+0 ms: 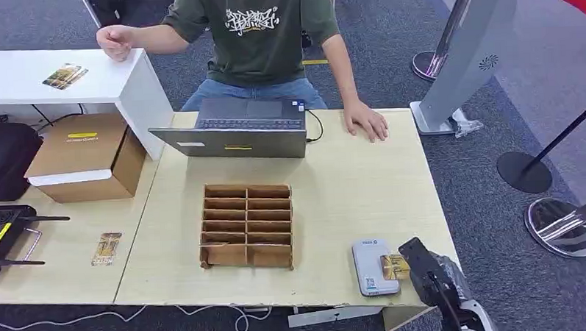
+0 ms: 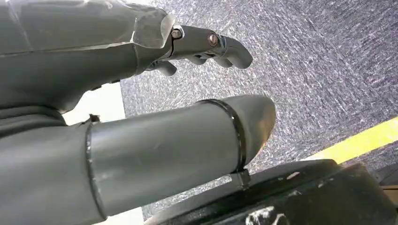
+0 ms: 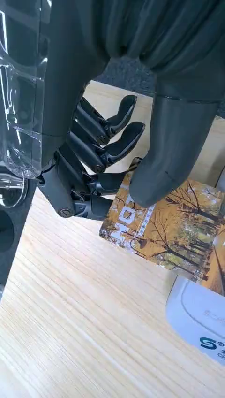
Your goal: Pass the card to the sensor for recognition and then transmit it.
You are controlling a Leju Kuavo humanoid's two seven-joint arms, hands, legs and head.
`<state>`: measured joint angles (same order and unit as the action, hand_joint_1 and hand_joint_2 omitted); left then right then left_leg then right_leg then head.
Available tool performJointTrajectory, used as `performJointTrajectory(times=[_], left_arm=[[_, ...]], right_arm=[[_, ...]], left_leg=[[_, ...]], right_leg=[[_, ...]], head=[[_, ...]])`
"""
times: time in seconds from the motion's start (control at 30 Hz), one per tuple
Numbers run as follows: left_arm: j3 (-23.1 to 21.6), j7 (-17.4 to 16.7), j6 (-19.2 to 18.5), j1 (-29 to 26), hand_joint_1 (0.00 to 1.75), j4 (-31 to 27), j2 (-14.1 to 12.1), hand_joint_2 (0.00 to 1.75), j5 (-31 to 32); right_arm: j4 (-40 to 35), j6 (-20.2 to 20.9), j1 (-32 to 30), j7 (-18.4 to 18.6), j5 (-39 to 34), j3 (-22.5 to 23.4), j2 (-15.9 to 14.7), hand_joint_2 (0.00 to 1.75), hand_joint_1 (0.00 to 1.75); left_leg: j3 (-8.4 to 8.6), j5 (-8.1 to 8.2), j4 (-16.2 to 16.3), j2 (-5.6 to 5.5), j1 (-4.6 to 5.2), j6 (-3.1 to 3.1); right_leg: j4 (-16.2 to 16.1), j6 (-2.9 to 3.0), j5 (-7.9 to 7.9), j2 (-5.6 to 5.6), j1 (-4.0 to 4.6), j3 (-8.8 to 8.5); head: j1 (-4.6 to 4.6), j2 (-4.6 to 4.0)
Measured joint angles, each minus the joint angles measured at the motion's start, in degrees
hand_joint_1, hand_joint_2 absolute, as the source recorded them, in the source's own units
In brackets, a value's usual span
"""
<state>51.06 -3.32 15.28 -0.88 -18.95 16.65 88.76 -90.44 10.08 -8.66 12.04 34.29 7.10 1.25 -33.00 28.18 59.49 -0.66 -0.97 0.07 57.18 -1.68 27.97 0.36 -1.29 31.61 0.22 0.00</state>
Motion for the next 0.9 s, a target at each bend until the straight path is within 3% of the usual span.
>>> performJointTrajectory(times=[0.37,0.73,0.9], left_arm=[[0.00,0.00,-0.28,0.00,0.00,-0.04,0.00,0.00,0.00],[-0.02,-0.11,-1.47,-0.72,0.00,-3.17,1.01,0.00,0.00],[-0.07,-0.11,-1.90,-0.90,0.00,-3.98,1.07,0.00,0.00]], right_arm=[[0.61,0.68,0.06,0.28,0.13,0.00,0.13,1.75,1.75],[-6.62,-7.91,0.19,-5.81,3.93,0.00,1.55,1.75,1.75],[-11.27,-9.29,-0.19,-7.30,5.00,0.00,2.14,1.75,1.75]], left_leg=[[0.00,0.00,0.00,0.00,0.00,0.00],[-0.01,0.00,0.00,-0.01,0.00,0.00],[-0.02,0.00,0.00,-0.01,0.00,0.00]], right_leg=[[0.00,0.00,0.00,0.00,0.00,0.00],[0.00,0.00,0.00,0.00,0.00,0.01],[0.00,0.00,0.01,-0.01,0.00,0.02]], head=[[0.00,0.00],[0.00,0.00],[0.00,0.00]])
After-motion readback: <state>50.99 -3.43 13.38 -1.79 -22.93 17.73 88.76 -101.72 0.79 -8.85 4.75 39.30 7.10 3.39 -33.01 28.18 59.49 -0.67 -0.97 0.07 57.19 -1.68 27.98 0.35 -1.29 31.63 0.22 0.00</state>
